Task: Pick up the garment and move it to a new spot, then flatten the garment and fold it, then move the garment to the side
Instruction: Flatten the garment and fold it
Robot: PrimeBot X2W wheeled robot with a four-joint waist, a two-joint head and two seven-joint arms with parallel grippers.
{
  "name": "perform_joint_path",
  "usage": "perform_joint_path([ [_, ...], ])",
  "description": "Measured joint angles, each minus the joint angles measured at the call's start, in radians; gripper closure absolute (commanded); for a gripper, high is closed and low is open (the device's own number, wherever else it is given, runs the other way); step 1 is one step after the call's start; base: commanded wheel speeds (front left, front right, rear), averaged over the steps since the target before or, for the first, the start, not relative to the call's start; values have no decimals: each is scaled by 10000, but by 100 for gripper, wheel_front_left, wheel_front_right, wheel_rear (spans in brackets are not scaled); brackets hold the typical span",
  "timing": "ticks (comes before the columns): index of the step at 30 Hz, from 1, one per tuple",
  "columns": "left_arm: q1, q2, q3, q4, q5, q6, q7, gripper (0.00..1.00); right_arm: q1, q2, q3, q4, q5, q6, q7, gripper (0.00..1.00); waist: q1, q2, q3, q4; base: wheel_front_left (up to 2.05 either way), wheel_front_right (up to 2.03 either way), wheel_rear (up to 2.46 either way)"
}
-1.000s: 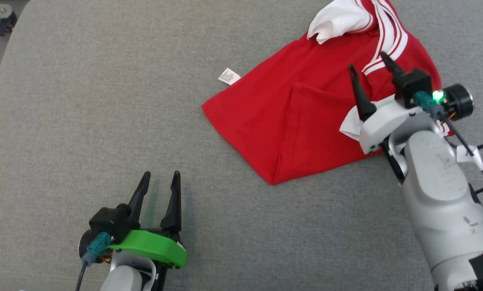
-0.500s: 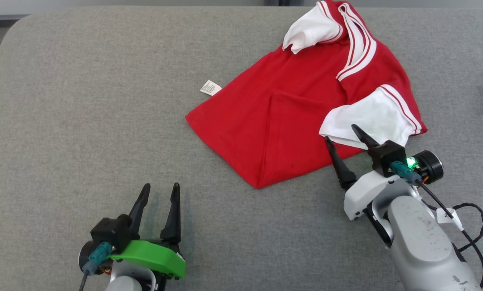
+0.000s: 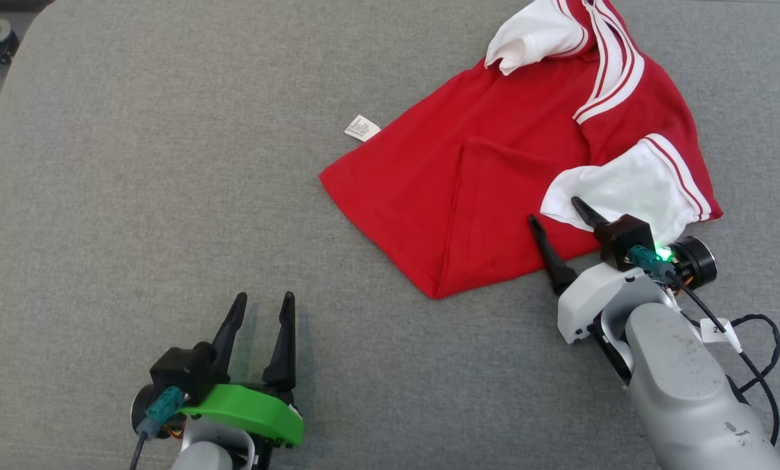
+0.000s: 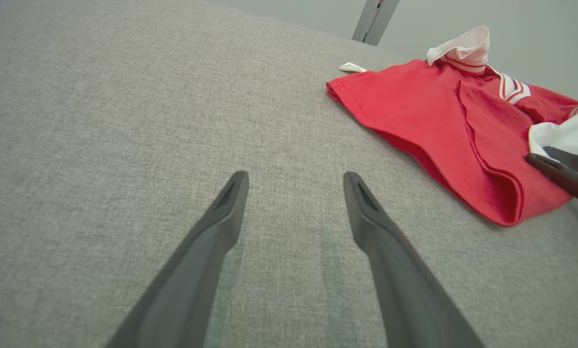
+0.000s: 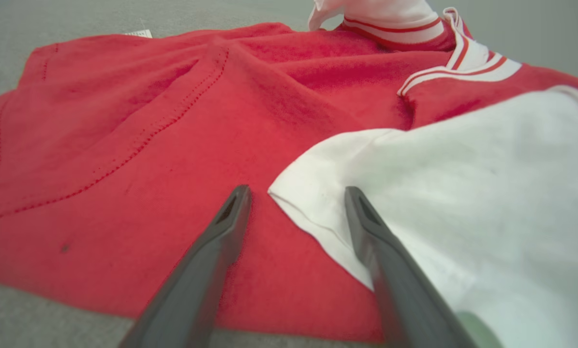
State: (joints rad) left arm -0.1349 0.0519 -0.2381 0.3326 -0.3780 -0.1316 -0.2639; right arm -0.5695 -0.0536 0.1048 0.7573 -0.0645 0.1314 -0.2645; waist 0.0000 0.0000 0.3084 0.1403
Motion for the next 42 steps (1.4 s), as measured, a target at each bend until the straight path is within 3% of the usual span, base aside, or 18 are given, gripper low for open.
perform_joint_path([
  [3,-4,0,-33,4,0,0,0,0,-1,29,-184,8,2,0,0,100,0,0,4,28,0,0,0],
  [10,5,4,-130,-15,19,0,0,0,187,36,-221,-623,320,0,6,100,0,0,-162,-70,0,0,0],
  [16,114,50,-117,-17,77,0,0,0,410,58,-180,-1879,1421,0,13,100,0,0,-504,-250,0,0,0],
  [24,379,123,17,-71,192,0,0,0,856,40,-2493,-3475,1799,0,12,100,0,0,-1013,-846,0,0,0],
  [26,430,119,-2,-102,215,0,0,0,983,-109,-3231,-3432,1411,0,13,69,0,0,-1108,-1043,0,0,0],
  [28,430,119,-42,-138,232,0,0,0,1120,-316,-3896,-3206,907,0,13,0,0,0,-1162,-1217,0,0,0],
  [33,376,128,-303,-173,257,0,0,0,1210,-407,-5369,-2836,-263,-2,13,0,0,1,-1148,-1583,0,0,0],
  [42,-1014,385,-1034,-244,4,0,-2,0,1104,-6,-4922,-3120,-424,2,13,0,0,0,-505,-1928,0,0,0],
])
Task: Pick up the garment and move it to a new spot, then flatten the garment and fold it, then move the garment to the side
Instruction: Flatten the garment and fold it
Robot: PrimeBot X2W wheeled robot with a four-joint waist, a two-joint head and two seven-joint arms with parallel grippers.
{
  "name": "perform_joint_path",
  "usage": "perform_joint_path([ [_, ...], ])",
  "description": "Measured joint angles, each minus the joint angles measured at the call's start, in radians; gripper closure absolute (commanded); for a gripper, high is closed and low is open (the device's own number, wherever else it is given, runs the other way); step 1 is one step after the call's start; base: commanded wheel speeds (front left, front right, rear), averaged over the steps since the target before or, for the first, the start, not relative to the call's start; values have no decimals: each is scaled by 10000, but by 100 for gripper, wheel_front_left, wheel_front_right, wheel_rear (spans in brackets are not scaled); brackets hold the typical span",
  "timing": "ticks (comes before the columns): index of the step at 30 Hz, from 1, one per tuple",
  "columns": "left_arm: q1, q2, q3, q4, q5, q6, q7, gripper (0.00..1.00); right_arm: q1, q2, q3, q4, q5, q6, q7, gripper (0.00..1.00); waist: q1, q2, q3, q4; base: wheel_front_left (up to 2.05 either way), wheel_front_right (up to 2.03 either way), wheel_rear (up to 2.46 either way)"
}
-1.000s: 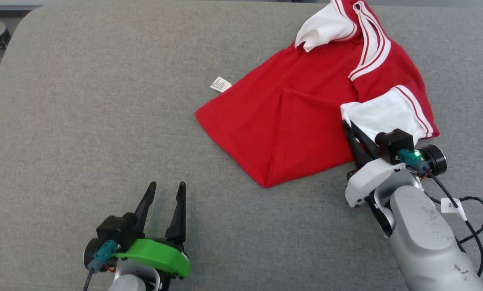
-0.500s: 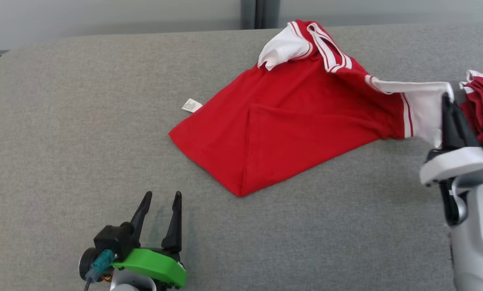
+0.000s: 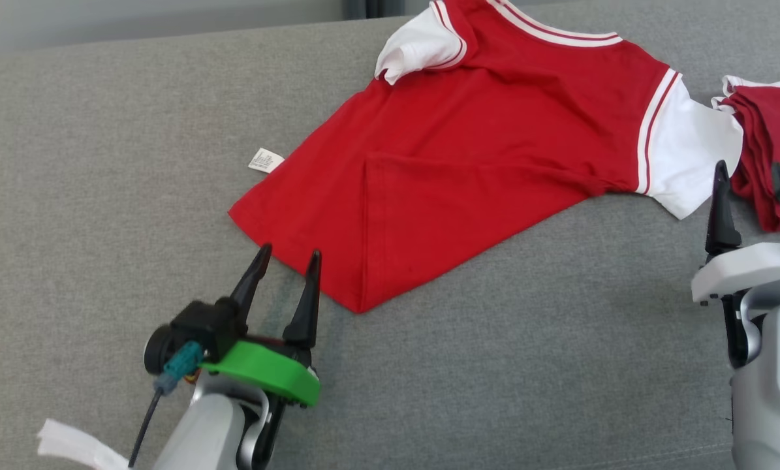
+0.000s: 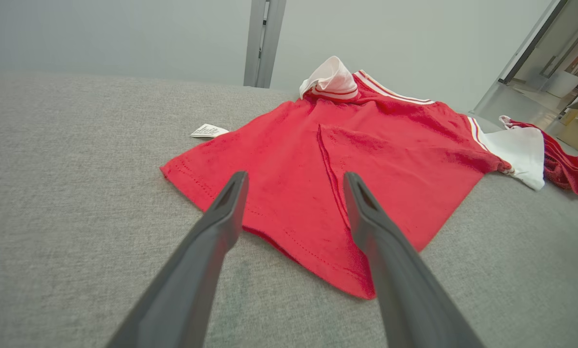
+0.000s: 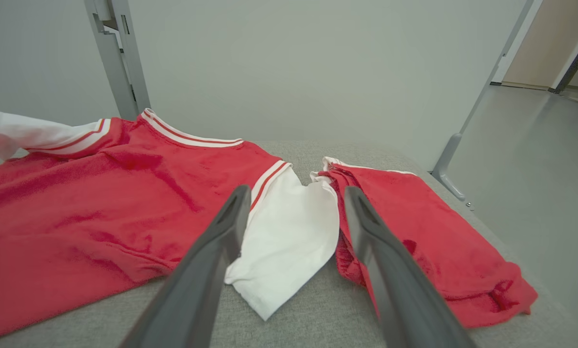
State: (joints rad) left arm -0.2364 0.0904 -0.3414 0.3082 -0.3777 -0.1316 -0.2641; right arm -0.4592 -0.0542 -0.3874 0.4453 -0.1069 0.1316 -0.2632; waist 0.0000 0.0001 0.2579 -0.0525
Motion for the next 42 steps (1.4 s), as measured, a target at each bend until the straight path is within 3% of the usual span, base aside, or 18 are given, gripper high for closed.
perform_joint_path([
  [8,-2491,593,-1452,1348,-840,-2,2,0,-267,44,1064,-142,648,0,0,0,0,0,819,-347,0,0,0],
  [20,-3858,763,-1632,4623,-460,-2,-105,0,-263,46,1649,-205,1066,0,0,0,0,0,1512,-852,0,0,0],
  [21,-3997,727,-1753,4903,-422,-2,-121,23,-264,44,1664,-201,1072,0,0,0,0,0,1529,-842,0,0,0],
  [22,-4133,683,-1879,5127,-422,-2,-148,86,-264,44,1674,-192,1072,0,0,0,0,0,1531,-821,0,0,0],
  [23,-4220,637,-1983,5288,-447,-2,-146,100,-264,44,1691,-190,1072,0,0,0,0,0,1526,-800,0,0,0],
  [33,-5036,924,-2732,6149,-706,-42,-15,100,-231,48,1751,-173,1129,0,0,0,0,0,1311,-570,0,0,0],
  [42,-5916,2713,-1977,5730,-596,173,4,100,-152,42,1975,-161,1361,0,0,0,0,0,1251,-617,0,0,0],
])
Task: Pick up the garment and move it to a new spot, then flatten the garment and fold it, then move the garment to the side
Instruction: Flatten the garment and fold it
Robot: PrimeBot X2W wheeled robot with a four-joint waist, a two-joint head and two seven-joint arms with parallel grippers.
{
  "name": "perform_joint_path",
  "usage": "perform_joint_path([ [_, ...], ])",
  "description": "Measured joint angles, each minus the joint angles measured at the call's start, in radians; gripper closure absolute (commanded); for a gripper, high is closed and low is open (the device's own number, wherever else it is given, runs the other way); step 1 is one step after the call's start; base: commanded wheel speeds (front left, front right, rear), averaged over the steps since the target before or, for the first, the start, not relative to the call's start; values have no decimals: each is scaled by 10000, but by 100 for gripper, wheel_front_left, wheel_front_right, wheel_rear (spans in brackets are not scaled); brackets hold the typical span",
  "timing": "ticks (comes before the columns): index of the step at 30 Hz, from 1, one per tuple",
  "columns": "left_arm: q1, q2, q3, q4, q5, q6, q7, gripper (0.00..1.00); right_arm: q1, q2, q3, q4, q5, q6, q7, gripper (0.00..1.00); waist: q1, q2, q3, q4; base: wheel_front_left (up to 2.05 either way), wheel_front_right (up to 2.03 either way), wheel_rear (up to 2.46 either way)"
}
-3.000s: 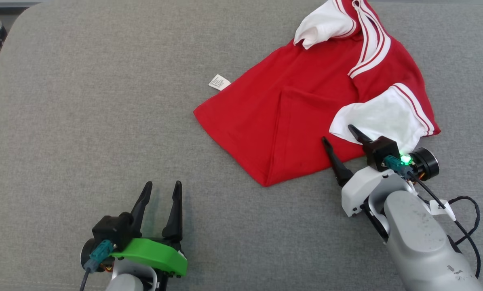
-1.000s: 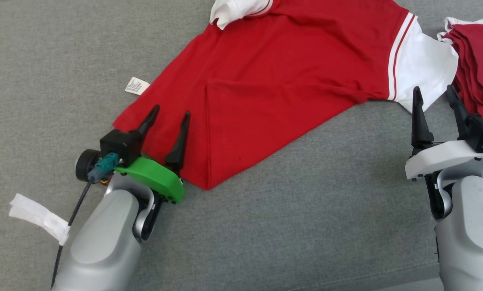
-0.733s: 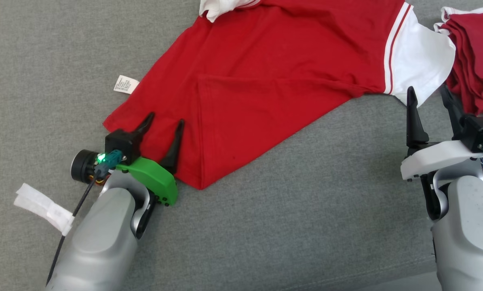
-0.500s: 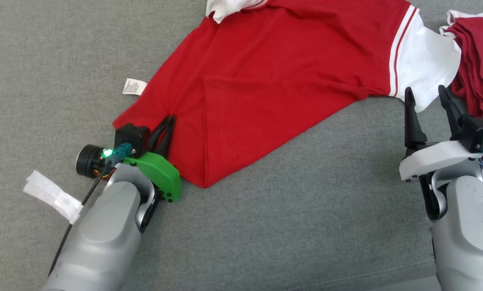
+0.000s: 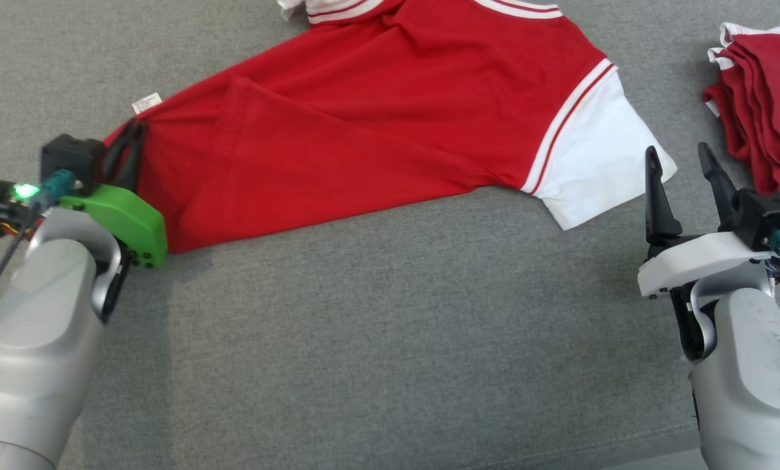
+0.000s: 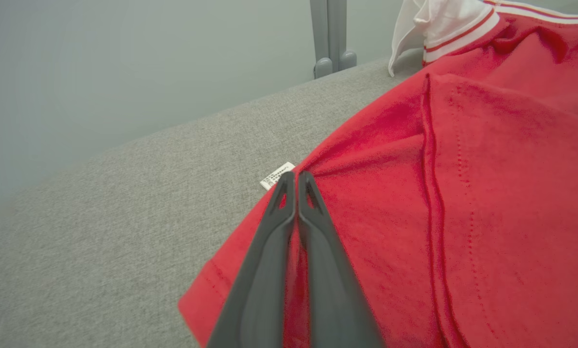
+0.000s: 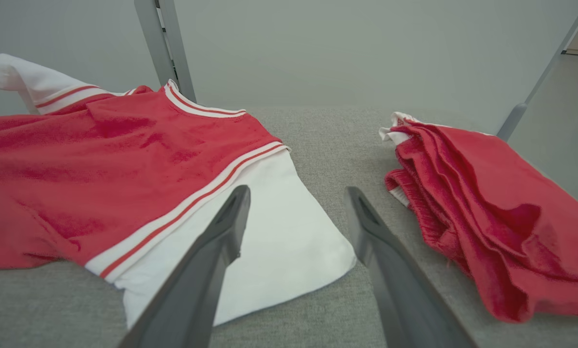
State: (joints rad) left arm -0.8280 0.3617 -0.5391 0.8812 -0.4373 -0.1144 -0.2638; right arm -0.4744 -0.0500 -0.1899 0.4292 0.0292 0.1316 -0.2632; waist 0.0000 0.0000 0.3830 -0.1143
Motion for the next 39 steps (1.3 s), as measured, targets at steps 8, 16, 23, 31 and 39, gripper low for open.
perform_joint_path([
  [8,-80,418,988,-1154,228,708,-2,75,32,6,182,48,88,0,0,0,0,0,180,-68,0,0,0],
  [16,481,-401,1592,-1522,159,790,-2,0,19,4,240,65,77,0,0,0,0,0,222,-45,0,0,0],
  [23,511,-1124,1624,-2034,339,186,-2,0,-65,6,395,125,81,0,0,0,0,0,364,36,0,0,0],
  [31,-569,-1421,1298,-970,353,-84,-4,0,-188,6,719,184,247,0,0,0,0,0,567,-68,0,0,0],
  [39,-1443,-1457,727,290,-167,-146,77,0,-272,6,922,213,347,0,0,0,0,0,753,-289,0,0,0],
])
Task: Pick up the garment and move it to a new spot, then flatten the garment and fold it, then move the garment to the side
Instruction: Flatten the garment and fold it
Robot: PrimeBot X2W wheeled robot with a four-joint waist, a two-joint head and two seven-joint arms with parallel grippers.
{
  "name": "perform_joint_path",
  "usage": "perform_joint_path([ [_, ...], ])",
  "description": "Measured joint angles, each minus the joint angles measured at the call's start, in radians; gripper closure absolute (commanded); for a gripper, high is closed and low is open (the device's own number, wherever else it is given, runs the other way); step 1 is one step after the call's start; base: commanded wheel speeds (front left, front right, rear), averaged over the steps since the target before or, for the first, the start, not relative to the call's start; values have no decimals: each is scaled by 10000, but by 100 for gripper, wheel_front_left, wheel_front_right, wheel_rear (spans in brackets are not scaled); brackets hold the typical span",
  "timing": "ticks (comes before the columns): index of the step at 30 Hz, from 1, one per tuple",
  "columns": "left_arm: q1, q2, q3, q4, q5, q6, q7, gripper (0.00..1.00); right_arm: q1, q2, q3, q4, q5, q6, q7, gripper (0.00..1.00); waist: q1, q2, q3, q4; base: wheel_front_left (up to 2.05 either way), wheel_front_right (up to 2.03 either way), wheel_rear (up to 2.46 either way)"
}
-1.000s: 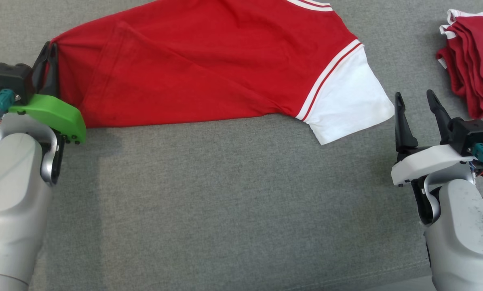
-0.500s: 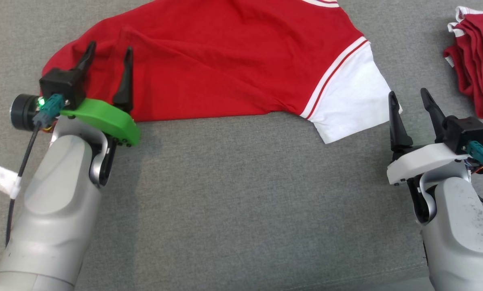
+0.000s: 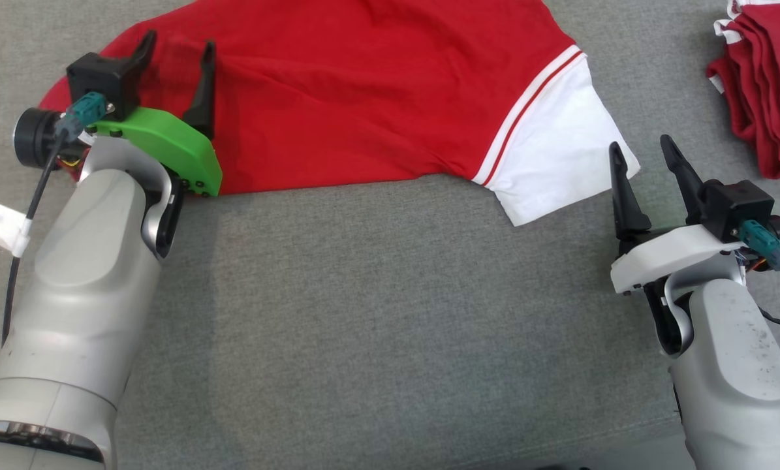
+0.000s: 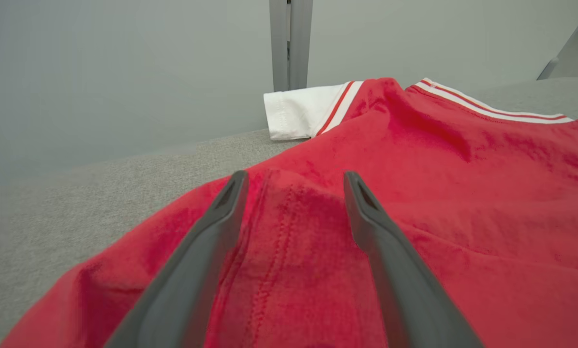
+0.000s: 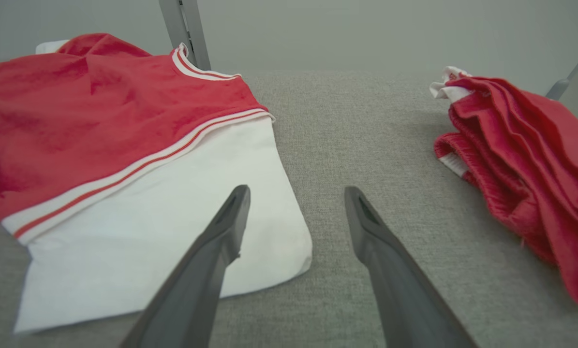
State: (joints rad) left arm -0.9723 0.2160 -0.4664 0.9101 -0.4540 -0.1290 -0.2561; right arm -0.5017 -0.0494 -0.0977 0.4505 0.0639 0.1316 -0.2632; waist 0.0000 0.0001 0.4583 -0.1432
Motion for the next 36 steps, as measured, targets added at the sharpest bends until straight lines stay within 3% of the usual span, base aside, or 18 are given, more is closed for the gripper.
perform_joint_path([
  [5,-131,65,-570,295,-571,-2,38,0,-1,0,46,-4,59,0,0,0,0,0,65,-103,0,0,0],
  [6,-161,94,-658,339,-692,-2,36,24,0,0,44,-6,59,0,0,0,0,0,69,-110,0,0,0],
  [7,-181,127,-763,366,-798,-2,21,56,0,-2,42,-8,58,0,0,0,0,-1,67,-111,0,0,0],
  [9,-185,171,-922,384,-934,-2,-2,100,0,0,38,-6,56,0,0,0,0,0,47,-106,0,0,0],
  [14,-169,186,-1208,199,-1172,-2,-35,100,11,0,-81,73,-35,0,0,0,0,0,-112,-21,0,0,0],
  [19,116,251,-575,-1024,-1026,-6,-63,100,100,0,-213,178,-115,0,0,0,0,0,-427,165,0,0,0],
  [25,1479,148,420,-2435,-407,17,-63,100,441,2,-270,403,-144,0,0,0,0,0,-1084,463,0,0,0],
  [34,4742,-301,2025,-4155,278,56,-63,100,1246,2,-314,686,-132,0,0,0,0,0,-2350,968,0,0,0],
  [35,5084,-378,2132,-4255,357,54,-65,98,1337,2,-320,706,-128,0,0,0,0,0,-2462,1012,0,0,0],
  [36,5523,-451,2186,-4303,495,54,-67,83,1460,0,-322,723,-119,0,0,0,0,0,-2600,1069,0,0,0],
])
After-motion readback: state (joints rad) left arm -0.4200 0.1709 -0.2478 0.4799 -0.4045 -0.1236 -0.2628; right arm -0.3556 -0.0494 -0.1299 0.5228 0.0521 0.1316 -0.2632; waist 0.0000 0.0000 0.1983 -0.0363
